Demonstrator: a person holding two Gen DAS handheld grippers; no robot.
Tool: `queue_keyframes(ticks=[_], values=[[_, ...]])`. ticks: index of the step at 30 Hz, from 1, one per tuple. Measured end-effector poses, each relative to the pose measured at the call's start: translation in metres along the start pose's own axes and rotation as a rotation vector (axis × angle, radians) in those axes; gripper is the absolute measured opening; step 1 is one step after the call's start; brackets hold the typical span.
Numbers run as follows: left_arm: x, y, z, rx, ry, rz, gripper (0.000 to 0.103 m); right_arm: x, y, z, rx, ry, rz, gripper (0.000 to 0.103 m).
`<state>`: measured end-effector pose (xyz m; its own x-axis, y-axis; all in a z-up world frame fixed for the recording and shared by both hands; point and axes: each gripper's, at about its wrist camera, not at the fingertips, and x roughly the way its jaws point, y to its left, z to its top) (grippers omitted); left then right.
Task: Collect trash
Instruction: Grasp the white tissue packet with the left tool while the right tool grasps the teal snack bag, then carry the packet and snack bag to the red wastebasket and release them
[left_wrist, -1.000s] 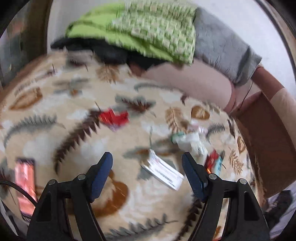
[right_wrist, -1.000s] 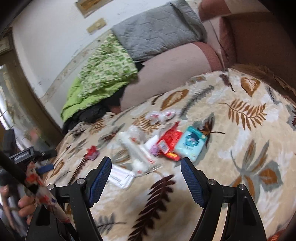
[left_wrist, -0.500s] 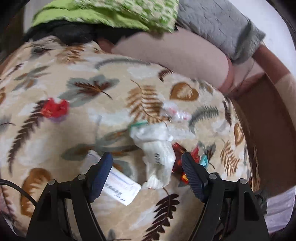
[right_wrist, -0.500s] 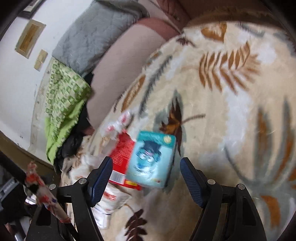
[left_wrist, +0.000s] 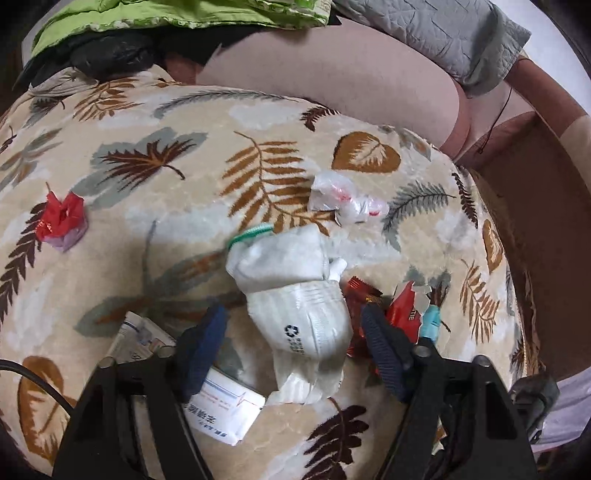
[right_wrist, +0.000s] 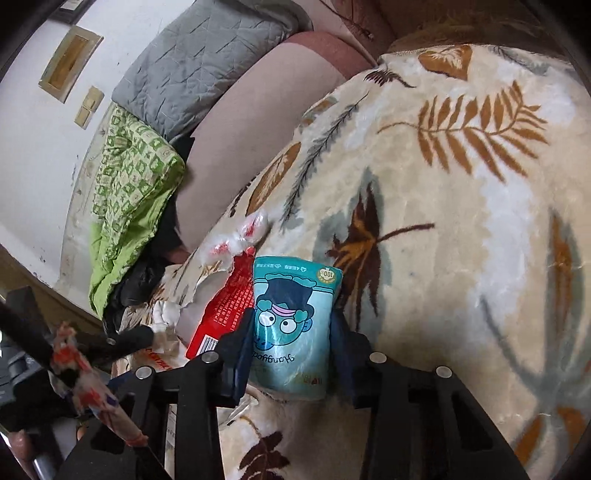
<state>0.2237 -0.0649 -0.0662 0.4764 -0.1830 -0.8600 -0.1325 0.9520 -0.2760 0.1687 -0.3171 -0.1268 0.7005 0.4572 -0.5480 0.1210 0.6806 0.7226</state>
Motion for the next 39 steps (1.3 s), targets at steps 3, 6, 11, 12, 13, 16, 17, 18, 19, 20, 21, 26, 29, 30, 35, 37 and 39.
queue_keyframes(ticks=[3, 6, 11, 12, 13, 16, 17, 18, 19, 20, 21, 26, 29, 30, 35, 37, 39], values=[[-0.001, -0.003, -0.001, 0.025, -0.002, 0.013, 0.046, -0.008, -0.004, -0.001, 0.012, -0.021, 0.020, 0.041], [-0.016, 0.003, -0.002, 0.012, -0.023, -0.013, 0.037, -0.018, -0.004, 0.000, 0.013, -0.051, 0.016, 0.041], [-0.055, 0.019, -0.012, -0.049, -0.053, -0.127, 0.036, -0.038, 0.010, -0.001, -0.026, -0.111, 0.021, 0.041], [-0.065, 0.022, -0.015, -0.058, -0.073, -0.156, 0.036, -0.042, 0.014, -0.002, -0.039, -0.124, 0.025, 0.041], [-0.072, 0.023, -0.018, -0.063, -0.093, -0.172, 0.036, -0.045, 0.018, -0.003, -0.050, -0.133, 0.026, 0.041], [-0.099, 0.018, -0.026, -0.038, -0.188, -0.184, 0.035, -0.056, 0.033, -0.006, -0.104, -0.156, 0.019, 0.041], [-0.107, 0.015, -0.027, -0.025, -0.221, -0.185, 0.034, -0.061, 0.039, -0.007, -0.125, -0.159, 0.011, 0.041], [-0.114, 0.013, -0.027, -0.017, -0.243, -0.190, 0.034, -0.065, 0.042, -0.008, -0.137, -0.161, 0.006, 0.041], [-0.121, 0.011, -0.028, -0.011, -0.269, -0.195, 0.034, -0.070, 0.046, -0.009, -0.149, -0.167, 0.002, 0.041], [-0.126, 0.011, -0.029, -0.005, -0.285, -0.198, 0.034, -0.078, 0.050, -0.011, -0.164, -0.174, -0.002, 0.041], [-0.131, 0.009, -0.029, 0.005, -0.301, -0.198, 0.034, -0.084, 0.053, -0.012, -0.174, -0.180, -0.007, 0.041], [-0.152, 0.008, -0.035, 0.039, -0.355, -0.200, 0.033, -0.127, 0.074, -0.024, -0.222, -0.218, -0.031, 0.041], [-0.162, 0.009, -0.040, 0.055, -0.388, -0.208, 0.033, -0.153, 0.088, -0.035, -0.257, -0.234, -0.054, 0.041], [-0.165, 0.008, -0.042, 0.061, -0.399, -0.208, 0.033, -0.162, 0.090, -0.040, -0.264, -0.244, -0.065, 0.041], [-0.184, 0.008, -0.060, 0.089, -0.453, -0.208, 0.033, -0.207, 0.093, -0.071, -0.236, -0.271, -0.084, 0.041], [-0.193, 0.008, -0.072, 0.100, -0.468, -0.202, 0.033, -0.220, 0.095, -0.082, -0.246, -0.267, -0.092, 0.041], [-0.203, 0.007, -0.085, 0.106, -0.480, -0.193, 0.033, -0.234, 0.099, -0.091, -0.269, -0.271, -0.106, 0.041]])
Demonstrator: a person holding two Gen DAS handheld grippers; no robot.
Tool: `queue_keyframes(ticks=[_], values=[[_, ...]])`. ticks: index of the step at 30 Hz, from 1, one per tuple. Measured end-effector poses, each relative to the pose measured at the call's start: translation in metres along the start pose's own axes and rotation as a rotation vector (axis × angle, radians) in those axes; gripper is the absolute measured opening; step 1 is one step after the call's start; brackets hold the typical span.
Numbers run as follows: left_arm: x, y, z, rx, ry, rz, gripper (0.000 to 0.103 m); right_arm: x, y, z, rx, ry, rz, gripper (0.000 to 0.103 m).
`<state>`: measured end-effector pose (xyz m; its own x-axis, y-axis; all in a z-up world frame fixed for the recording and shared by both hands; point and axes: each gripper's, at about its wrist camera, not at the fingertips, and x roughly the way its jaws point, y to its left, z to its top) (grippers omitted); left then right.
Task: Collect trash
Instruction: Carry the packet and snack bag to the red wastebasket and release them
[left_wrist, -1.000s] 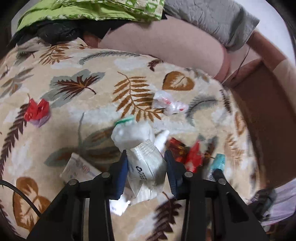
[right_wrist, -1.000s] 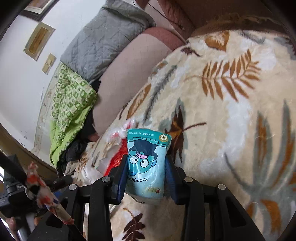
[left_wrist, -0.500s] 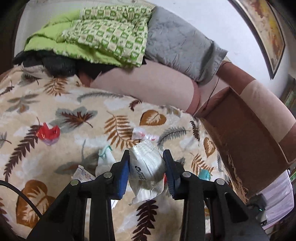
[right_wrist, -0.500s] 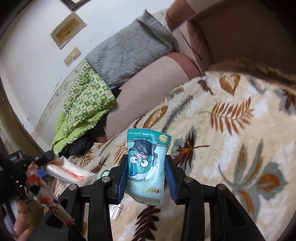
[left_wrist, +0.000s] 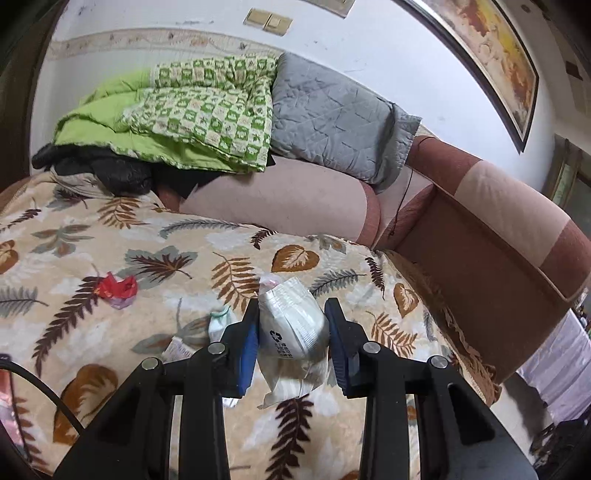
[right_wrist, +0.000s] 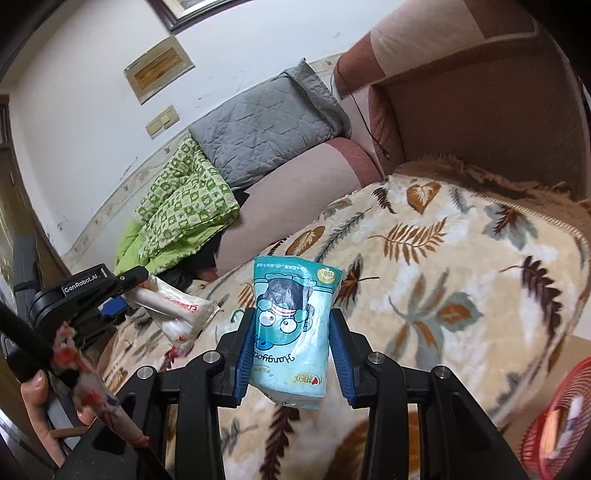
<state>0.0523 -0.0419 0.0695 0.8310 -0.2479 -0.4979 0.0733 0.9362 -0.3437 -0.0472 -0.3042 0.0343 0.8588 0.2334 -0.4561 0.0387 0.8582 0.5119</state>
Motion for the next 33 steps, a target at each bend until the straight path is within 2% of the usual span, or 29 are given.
queue_keyframes(ticks=[7, 16, 29, 33], values=[[-0.069, -0.021, -0.039, 0.040, -0.010, 0.001, 0.033, -0.056, 0.006, -0.003, -0.034, -0.032, -0.007, 0.041], [-0.117, -0.047, -0.065, 0.085, 0.015, -0.023, 0.033, -0.118, -0.001, -0.008, -0.051, -0.075, -0.012, 0.041], [-0.148, -0.115, -0.100, 0.190, 0.075, -0.198, 0.033, -0.178, -0.058, -0.013, 0.017, -0.126, -0.141, 0.041], [-0.154, -0.133, -0.107, 0.218, 0.078, -0.230, 0.033, -0.194, -0.075, -0.013, 0.040, -0.146, -0.185, 0.041]])
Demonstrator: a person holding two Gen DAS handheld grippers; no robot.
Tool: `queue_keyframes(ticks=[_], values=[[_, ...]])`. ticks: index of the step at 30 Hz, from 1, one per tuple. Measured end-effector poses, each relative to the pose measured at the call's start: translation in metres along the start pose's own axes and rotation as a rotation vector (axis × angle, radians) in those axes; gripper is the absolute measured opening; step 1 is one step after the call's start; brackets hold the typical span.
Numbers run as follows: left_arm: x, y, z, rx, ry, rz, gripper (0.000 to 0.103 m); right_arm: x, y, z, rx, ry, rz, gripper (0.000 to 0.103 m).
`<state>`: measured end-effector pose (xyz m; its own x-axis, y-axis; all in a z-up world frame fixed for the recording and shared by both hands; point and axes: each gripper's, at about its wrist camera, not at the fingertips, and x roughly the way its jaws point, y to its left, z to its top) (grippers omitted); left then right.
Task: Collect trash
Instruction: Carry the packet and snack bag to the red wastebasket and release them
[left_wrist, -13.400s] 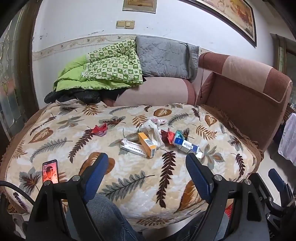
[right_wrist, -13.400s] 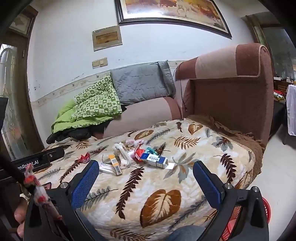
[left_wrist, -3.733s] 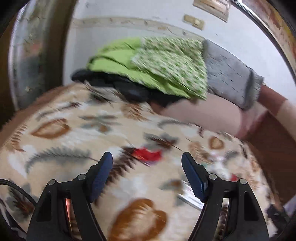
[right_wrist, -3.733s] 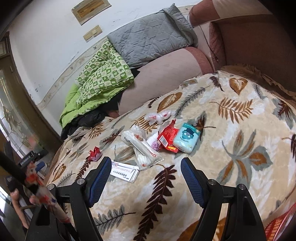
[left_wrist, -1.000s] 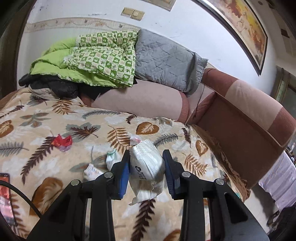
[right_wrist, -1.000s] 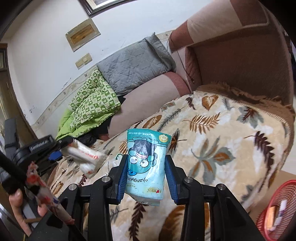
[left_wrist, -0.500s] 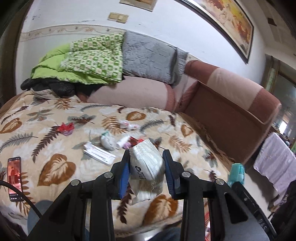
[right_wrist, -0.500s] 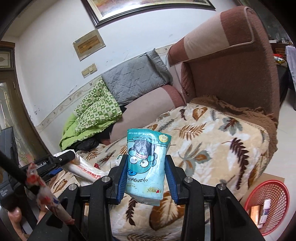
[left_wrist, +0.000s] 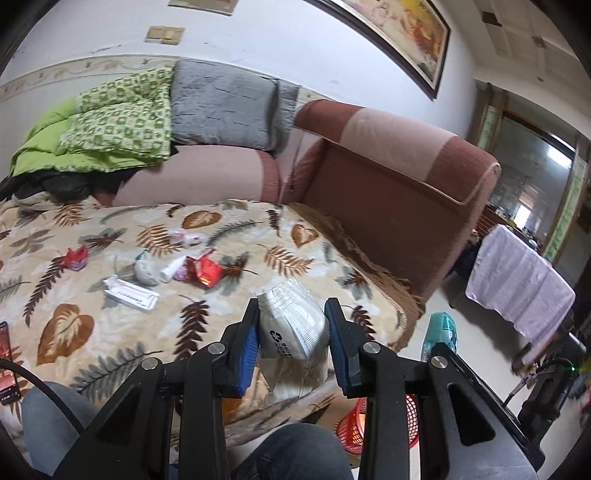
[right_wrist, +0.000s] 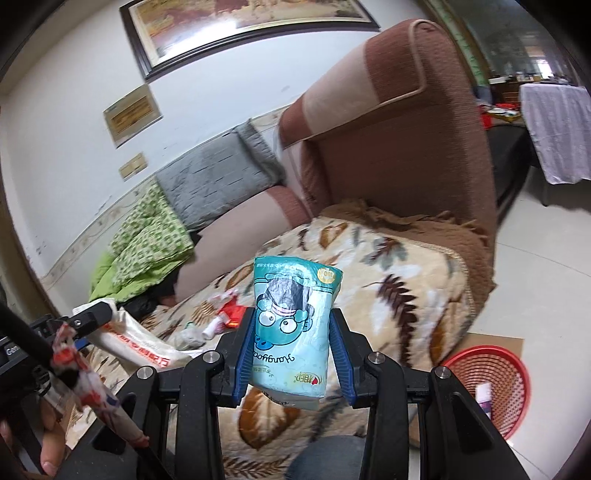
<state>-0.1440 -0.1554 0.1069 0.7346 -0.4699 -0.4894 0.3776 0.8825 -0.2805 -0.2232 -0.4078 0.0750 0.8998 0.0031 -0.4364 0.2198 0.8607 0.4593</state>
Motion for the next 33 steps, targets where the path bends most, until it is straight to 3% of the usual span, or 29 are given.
queue_keyframes(ticks=[14, 17, 23, 33], values=[[0.017, -0.061, -0.003, 0.091, 0.022, -0.113, 0.033, -0.028, -0.051, 0.001, 0.055, -0.024, -0.125, 0.041], [0.025, -0.072, -0.005, 0.103, 0.037, -0.174, 0.033, -0.031, -0.064, 0.001, 0.072, -0.015, -0.150, 0.041], [0.054, -0.094, -0.015, 0.113, 0.144, -0.289, 0.033, -0.037, -0.102, -0.004, 0.144, 0.009, -0.212, 0.041], [0.126, -0.139, -0.063, 0.181, 0.355, -0.353, 0.033, -0.015, -0.180, -0.037, 0.354, 0.106, -0.298, 0.041]])
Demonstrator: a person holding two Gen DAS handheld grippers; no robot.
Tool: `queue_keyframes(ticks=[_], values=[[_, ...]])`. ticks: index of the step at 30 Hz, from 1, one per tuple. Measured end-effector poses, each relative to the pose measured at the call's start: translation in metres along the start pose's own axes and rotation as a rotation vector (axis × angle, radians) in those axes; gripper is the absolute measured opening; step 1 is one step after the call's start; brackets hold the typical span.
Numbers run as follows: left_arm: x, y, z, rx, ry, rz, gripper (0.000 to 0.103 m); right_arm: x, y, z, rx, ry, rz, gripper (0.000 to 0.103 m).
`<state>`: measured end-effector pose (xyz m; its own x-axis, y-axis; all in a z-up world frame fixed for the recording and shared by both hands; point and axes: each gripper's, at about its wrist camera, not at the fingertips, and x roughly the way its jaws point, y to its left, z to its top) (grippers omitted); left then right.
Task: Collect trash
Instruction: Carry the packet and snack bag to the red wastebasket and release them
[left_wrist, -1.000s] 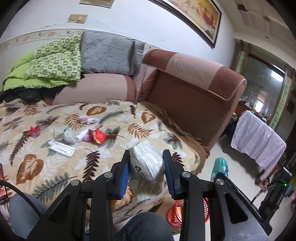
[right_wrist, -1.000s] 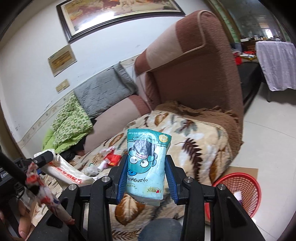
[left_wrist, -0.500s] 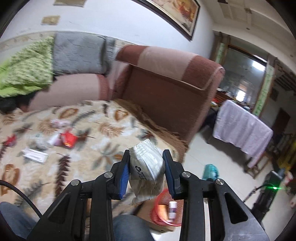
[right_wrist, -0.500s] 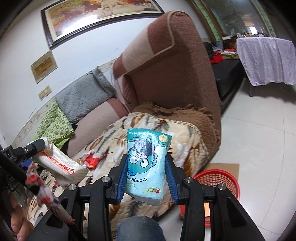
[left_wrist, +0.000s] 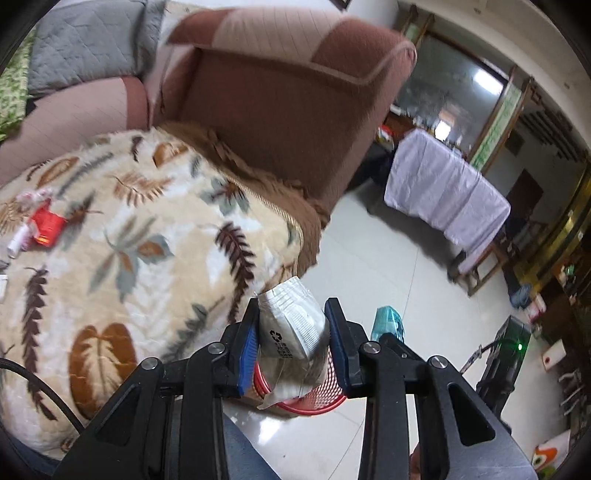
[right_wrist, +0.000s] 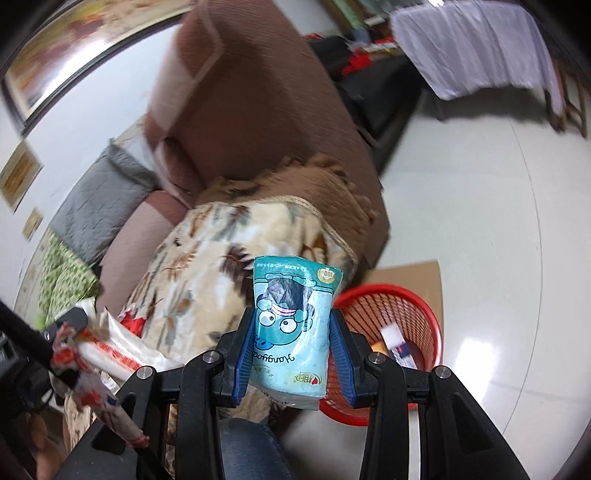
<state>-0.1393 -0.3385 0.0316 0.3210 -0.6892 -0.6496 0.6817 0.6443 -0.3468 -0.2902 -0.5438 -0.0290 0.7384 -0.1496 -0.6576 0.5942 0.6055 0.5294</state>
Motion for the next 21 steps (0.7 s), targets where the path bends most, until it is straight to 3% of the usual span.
queue_keyframes(ticks=[8, 14, 18, 21], values=[[0.072, -0.020, -0.018, 0.056, 0.140, -0.013, 0.033, 0.026, -0.032, -0.006, 0.081, 0.042, -0.035, 0.042], [0.108, -0.027, -0.025, 0.073, 0.203, -0.010, 0.033, 0.032, -0.044, -0.007, 0.105, 0.045, -0.050, 0.045], [0.125, -0.029, -0.024, 0.066, 0.231, -0.029, 0.035, 0.032, -0.057, -0.004, 0.153, 0.032, -0.044, 0.055], [0.133, -0.030, -0.023, 0.063, 0.246, -0.042, 0.048, 0.028, -0.061, -0.001, 0.165, 0.017, -0.041, 0.065]])
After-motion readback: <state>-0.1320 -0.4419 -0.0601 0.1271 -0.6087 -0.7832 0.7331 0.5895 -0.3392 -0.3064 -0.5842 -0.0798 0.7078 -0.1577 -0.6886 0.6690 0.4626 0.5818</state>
